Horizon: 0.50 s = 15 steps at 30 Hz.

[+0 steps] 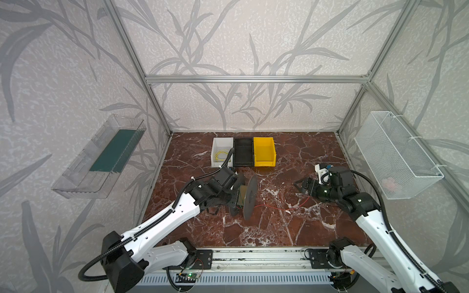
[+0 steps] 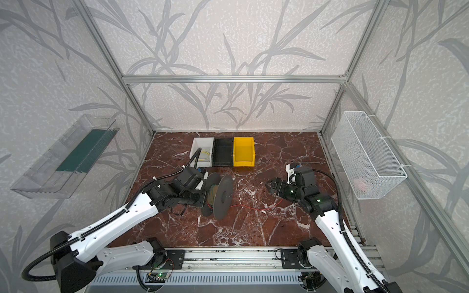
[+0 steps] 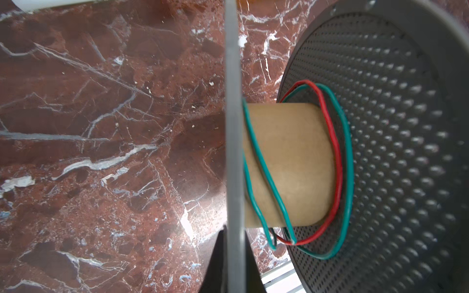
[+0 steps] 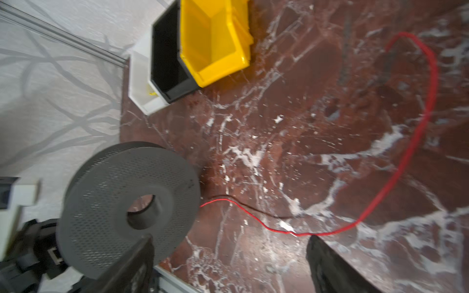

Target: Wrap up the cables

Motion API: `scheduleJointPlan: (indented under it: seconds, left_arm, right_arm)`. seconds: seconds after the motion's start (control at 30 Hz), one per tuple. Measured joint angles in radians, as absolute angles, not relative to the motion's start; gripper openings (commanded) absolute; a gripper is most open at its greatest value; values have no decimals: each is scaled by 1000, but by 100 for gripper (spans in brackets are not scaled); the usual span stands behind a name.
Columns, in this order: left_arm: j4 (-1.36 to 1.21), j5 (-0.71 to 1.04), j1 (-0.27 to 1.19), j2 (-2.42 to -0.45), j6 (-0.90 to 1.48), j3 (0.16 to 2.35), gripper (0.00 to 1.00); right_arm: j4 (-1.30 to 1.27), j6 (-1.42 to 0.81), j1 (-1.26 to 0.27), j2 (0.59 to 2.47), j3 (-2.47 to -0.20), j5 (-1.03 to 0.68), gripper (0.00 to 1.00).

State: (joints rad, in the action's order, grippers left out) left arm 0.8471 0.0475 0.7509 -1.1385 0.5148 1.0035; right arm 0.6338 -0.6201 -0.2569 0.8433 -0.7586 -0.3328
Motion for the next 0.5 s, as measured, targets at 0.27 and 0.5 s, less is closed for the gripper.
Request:
scheduleJointPlan:
  seconds: [0.27,0.5]
  left_arm:
    - [852,66,759,-1139,530,973,0]
    - [839,81,760,-1138,535,967,0]
  right_arm:
    - [725,-541,-196,805,-675,-200,94]
    - [562,-496,-102,943,-602,-321,92]
